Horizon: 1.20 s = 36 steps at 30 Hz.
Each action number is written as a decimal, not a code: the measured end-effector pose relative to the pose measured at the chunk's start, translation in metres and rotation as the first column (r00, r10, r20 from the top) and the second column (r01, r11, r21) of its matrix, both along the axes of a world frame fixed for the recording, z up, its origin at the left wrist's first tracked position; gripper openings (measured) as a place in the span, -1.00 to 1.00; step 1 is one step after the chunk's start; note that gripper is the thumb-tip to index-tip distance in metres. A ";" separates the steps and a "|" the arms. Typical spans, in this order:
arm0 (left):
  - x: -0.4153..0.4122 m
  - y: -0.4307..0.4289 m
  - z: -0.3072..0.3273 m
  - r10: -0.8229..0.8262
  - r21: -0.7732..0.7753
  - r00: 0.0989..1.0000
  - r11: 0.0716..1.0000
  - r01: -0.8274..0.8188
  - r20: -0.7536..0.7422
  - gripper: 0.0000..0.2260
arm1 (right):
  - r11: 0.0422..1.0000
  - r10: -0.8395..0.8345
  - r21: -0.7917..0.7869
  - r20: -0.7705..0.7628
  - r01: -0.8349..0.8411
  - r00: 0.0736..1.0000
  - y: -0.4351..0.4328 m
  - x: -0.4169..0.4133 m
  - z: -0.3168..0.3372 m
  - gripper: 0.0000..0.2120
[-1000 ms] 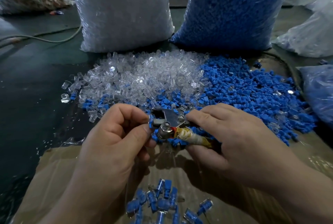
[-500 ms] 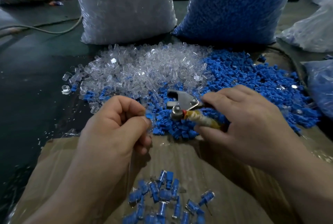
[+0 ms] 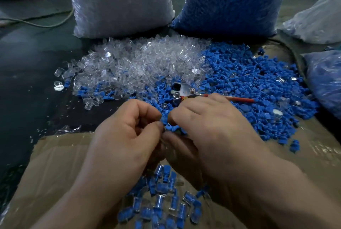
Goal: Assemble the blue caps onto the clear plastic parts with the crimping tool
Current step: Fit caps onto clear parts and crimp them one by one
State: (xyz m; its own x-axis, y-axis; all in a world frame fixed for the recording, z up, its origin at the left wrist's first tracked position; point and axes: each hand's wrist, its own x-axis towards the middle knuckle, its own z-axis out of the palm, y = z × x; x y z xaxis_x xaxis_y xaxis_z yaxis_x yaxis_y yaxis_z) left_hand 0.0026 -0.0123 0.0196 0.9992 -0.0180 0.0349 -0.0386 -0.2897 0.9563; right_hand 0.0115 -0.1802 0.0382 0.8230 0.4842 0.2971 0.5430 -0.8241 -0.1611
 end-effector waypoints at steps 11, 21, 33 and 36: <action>0.002 0.013 0.006 -0.054 0.102 0.998 0.993 0.052 0.013 -0.57 | 0.978 0.052 0.204 -0.033 -0.044 0.998 0.005 -0.006 -0.001 -0.74; 0.002 0.024 0.010 -0.200 0.160 0.958 0.973 0.169 0.206 -0.83 | 0.793 0.194 0.518 -0.714 0.322 0.673 -0.003 -0.013 0.012 -0.69; 0.010 0.045 0.011 -0.442 0.606 0.875 0.646 0.464 -0.199 -0.68 | 0.991 0.067 -0.077 -0.392 -0.105 0.918 0.014 -0.027 0.012 -0.77; 0.010 0.045 0.012 -0.461 0.627 0.864 0.618 0.475 -0.201 -0.65 | 0.994 0.044 -0.073 -0.392 -0.079 0.919 0.017 -0.028 0.012 -0.82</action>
